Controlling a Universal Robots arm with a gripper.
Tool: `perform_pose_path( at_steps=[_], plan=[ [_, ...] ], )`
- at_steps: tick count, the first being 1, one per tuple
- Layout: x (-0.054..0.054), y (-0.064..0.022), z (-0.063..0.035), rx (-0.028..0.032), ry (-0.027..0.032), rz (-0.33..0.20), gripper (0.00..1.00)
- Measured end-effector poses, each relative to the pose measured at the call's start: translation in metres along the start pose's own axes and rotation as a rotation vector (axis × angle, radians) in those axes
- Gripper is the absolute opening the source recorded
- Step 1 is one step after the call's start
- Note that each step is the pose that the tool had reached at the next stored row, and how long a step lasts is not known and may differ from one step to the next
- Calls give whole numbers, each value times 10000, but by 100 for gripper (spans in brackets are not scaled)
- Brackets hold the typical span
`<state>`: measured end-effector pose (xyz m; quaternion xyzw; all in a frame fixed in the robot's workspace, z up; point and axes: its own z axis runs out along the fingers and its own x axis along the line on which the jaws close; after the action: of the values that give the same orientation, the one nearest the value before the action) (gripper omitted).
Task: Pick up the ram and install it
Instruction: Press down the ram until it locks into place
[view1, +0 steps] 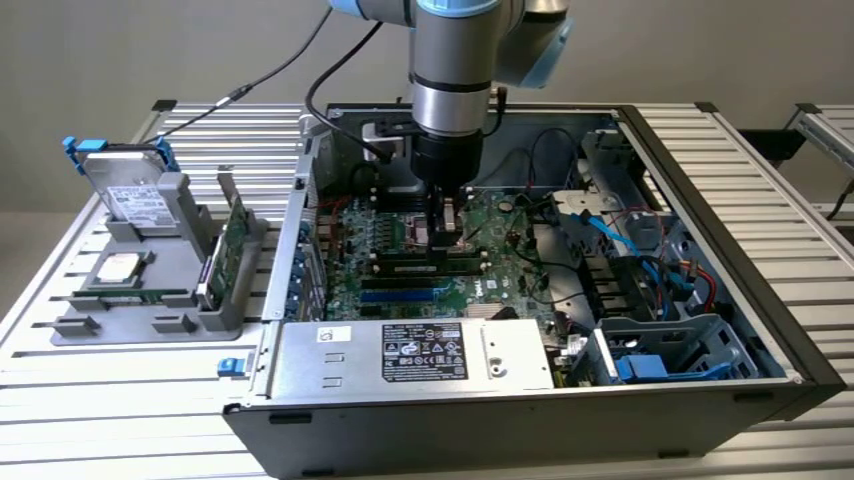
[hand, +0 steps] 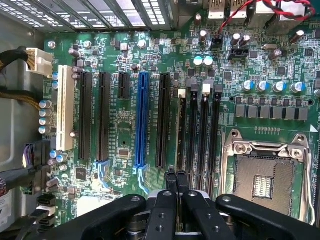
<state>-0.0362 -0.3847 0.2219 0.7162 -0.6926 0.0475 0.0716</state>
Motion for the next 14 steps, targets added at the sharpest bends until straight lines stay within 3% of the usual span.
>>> perform_pose_path(
  at_steps=[3,5,10,14],
  plan=[
    [-2,0,1,-19,5,-3,10],
    [1,1,-35,-29,-22,-3,10],
    [17,4,-118,-57,-5,-10,10],
    [18,4,-119,-58,-2,-10,10]
  ],
)
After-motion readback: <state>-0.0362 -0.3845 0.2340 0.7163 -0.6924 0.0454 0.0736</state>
